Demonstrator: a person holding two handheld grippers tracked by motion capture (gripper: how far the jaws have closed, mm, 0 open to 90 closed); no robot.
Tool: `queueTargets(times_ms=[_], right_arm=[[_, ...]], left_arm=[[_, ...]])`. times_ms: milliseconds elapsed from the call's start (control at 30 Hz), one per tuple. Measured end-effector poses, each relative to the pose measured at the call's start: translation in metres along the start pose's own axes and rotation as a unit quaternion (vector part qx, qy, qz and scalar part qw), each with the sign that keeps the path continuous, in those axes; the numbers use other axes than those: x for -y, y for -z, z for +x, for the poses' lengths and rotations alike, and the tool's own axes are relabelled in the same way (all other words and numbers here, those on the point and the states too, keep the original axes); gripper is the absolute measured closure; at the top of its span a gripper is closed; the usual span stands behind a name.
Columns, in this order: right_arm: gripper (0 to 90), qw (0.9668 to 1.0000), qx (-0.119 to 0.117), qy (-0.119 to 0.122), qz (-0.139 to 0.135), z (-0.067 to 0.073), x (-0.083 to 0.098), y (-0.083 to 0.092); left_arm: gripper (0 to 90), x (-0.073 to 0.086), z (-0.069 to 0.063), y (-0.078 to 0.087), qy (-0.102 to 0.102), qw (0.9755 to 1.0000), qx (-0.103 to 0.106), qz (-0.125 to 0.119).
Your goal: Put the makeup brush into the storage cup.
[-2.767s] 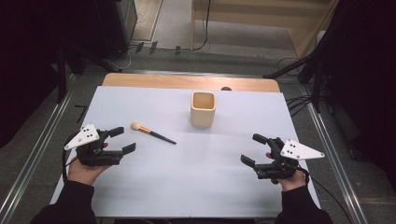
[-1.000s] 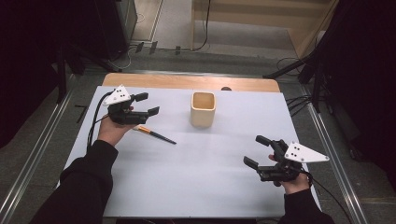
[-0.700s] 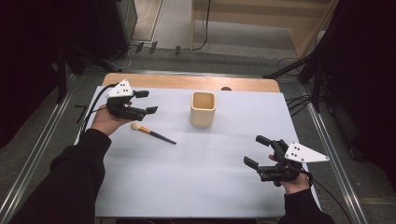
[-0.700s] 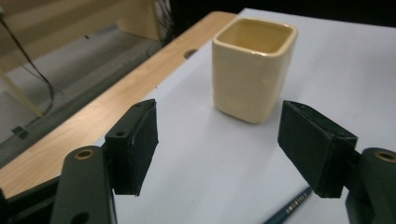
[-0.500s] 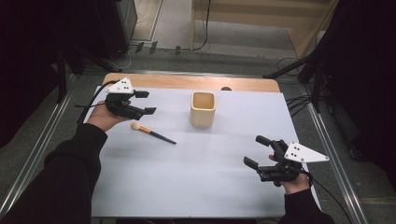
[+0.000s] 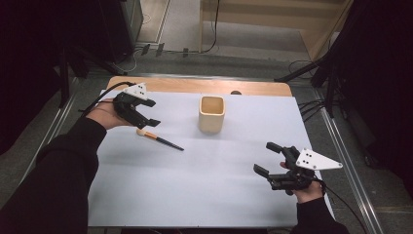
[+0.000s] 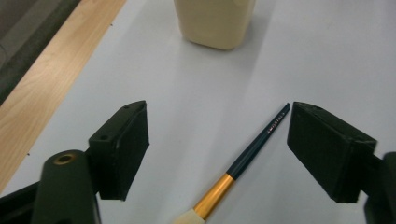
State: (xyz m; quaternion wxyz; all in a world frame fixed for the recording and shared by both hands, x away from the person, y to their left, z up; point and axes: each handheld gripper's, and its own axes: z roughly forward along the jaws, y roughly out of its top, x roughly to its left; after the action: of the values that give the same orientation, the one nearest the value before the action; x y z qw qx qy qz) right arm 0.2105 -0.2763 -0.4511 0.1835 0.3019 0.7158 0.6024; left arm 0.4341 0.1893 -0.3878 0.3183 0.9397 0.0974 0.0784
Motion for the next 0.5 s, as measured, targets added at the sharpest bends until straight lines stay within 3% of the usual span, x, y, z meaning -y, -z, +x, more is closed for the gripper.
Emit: queueTargets(times_ms=[167, 267, 333, 467, 500], right_arm=[[14.7, 1.0, -0.004, -0.003, -0.003, 0.0, 0.0, -0.001], [14.8, 1.0, -0.005, -0.002, -0.001, 0.0, 0.0, -0.001], [14.7, 1.0, -0.004, -0.001, 0.002, 0.0, 0.0, -0.001], [14.7, 1.0, -0.004, -0.001, 0.003, 0.0, 0.0, -0.001], [14.7, 1.0, -0.004, 0.0, 0.005, 0.0, 0.0, -0.001]], left_arm=[[19.6, -0.004, 0.0, -0.005, -0.026, 0.9986, 0.024, 0.04], [19.5, -0.007, 0.001, -0.007, -0.029, 0.9978, 0.027, 0.054], [19.5, -0.011, 0.002, -0.009, -0.043, 0.9958, 0.026, 0.076], [20.3, -0.013, 0.002, -0.012, -0.066, 0.9934, 0.027, 0.09], [21.3, -0.013, 0.002, -0.015, -0.083, 0.9908, 0.031, 0.102]])
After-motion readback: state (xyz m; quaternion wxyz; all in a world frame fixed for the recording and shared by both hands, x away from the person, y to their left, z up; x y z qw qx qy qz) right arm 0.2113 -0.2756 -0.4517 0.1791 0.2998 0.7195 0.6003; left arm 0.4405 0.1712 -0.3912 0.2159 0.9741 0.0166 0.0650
